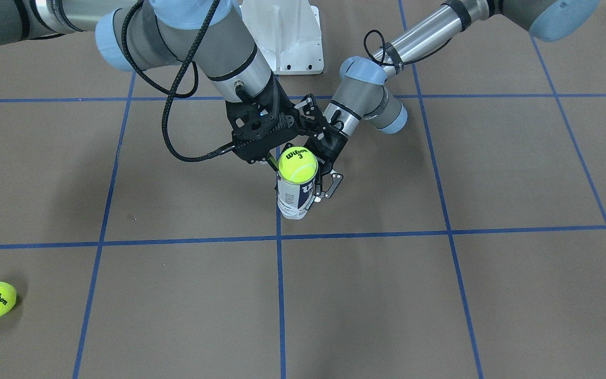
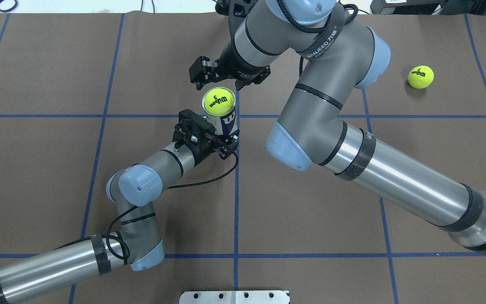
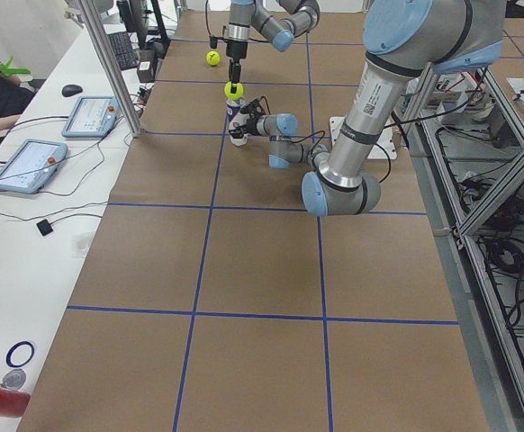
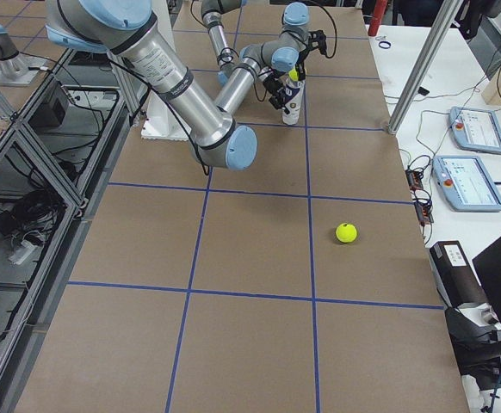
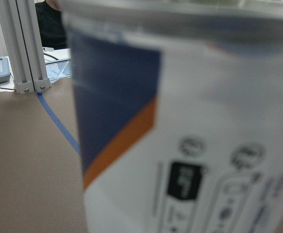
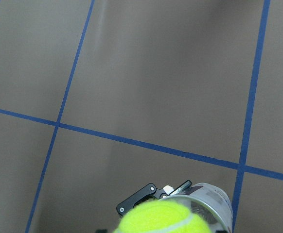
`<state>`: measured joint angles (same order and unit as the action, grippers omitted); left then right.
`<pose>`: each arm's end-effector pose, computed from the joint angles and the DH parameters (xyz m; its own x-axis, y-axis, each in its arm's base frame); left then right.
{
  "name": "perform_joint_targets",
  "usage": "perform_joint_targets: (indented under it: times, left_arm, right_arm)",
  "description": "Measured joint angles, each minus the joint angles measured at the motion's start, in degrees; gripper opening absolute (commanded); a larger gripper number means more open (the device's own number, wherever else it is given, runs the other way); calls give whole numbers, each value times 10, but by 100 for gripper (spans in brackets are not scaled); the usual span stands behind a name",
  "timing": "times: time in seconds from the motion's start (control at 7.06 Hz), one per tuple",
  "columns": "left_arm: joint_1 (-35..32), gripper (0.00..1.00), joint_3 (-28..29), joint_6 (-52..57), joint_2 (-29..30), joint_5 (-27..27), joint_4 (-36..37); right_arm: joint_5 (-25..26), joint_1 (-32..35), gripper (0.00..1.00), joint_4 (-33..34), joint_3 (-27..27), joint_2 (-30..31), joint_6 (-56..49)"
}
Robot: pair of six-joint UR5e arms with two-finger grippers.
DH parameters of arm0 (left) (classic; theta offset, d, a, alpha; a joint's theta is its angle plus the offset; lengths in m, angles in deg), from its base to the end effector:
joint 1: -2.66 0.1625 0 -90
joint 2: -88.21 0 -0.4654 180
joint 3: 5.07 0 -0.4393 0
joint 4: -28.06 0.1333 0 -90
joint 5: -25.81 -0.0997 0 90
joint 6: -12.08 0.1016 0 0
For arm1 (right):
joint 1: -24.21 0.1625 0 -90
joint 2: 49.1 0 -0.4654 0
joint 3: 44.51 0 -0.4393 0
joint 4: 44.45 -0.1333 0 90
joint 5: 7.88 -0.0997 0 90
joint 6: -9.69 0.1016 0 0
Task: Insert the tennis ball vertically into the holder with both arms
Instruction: 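Raise the right gripper and move it toward the second yellow ball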
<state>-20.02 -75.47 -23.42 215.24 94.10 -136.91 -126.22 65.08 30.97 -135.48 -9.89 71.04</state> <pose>0.6626 -0.4621 0.2989 0.5468 0.5912 -0.5928 0.4375 0.4019 0.8044 -0.5148 -0.5580 0.0562 0.3848 -0.2251 0.8951 -0.0714 0.9597 0.2720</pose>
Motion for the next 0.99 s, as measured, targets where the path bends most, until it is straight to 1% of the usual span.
perform_joint_targets:
  times: [0.57, 0.71, 0.85, 0.99]
  left_arm:
    - [0, 84, 0, 0, 1, 1, 0]
    - [0, 95, 0, 0, 2, 1, 0]
    - [0, 99, 0, 0, 3, 1, 0]
    - [0, 99, 0, 0, 4, 1, 1]
  right_arm:
    - [4, 0, 98, 0, -3, 0, 0]
    - [4, 0, 98, 0, -4, 0, 1]
    - [4, 0, 98, 0, -5, 0, 1]
    - [4, 0, 98, 0, -7, 0, 1]
